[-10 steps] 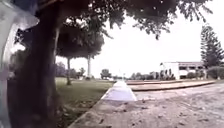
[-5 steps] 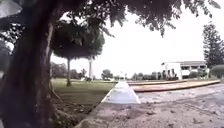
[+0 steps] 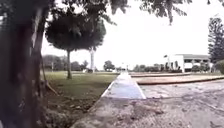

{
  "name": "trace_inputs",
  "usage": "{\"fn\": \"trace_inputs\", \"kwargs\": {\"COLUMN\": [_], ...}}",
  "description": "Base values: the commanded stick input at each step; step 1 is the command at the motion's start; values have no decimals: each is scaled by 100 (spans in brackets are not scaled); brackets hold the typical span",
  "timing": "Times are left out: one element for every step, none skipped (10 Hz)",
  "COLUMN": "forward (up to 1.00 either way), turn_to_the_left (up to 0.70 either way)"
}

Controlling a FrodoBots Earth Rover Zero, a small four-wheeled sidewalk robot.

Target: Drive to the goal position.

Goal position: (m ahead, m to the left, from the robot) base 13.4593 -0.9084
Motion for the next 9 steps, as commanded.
{"fn": "trace_inputs", "kwargs": {"forward": [50, 50, 50, 50, 50, 50, 50, 50, 50], "turn_to_the_left": [0, 0, 0, 0, 0, 0, 0, 0, 0]}}
